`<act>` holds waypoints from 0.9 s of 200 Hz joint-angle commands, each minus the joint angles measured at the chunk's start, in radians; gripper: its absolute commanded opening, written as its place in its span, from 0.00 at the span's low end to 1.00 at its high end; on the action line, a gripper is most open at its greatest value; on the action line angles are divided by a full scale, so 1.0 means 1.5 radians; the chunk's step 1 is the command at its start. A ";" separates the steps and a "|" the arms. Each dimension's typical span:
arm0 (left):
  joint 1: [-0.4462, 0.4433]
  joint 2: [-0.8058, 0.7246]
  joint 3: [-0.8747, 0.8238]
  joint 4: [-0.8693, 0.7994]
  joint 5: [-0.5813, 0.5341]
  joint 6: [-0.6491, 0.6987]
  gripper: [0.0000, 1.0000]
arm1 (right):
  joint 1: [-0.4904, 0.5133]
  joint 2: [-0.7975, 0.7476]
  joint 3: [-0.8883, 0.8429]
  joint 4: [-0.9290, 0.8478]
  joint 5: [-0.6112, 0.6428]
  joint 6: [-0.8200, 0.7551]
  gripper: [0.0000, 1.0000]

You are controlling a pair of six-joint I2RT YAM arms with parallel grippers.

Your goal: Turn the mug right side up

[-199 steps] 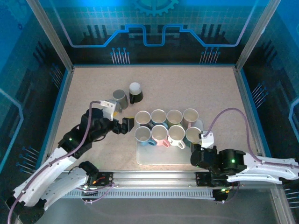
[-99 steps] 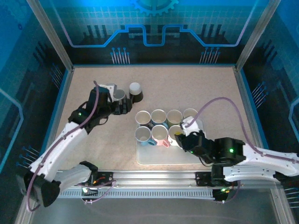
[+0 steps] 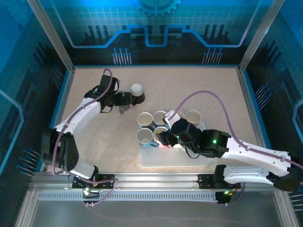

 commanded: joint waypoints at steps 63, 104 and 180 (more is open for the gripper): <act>0.025 0.149 0.096 -0.016 -0.038 0.035 0.99 | -0.030 -0.061 -0.060 0.091 -0.002 -0.016 0.82; 0.039 0.213 0.136 -0.018 -0.031 0.031 0.99 | -0.056 -0.059 -0.073 0.102 -0.032 -0.002 0.84; 0.045 0.263 0.165 -0.016 -0.036 0.046 0.67 | -0.066 -0.050 -0.074 0.119 -0.075 0.014 0.81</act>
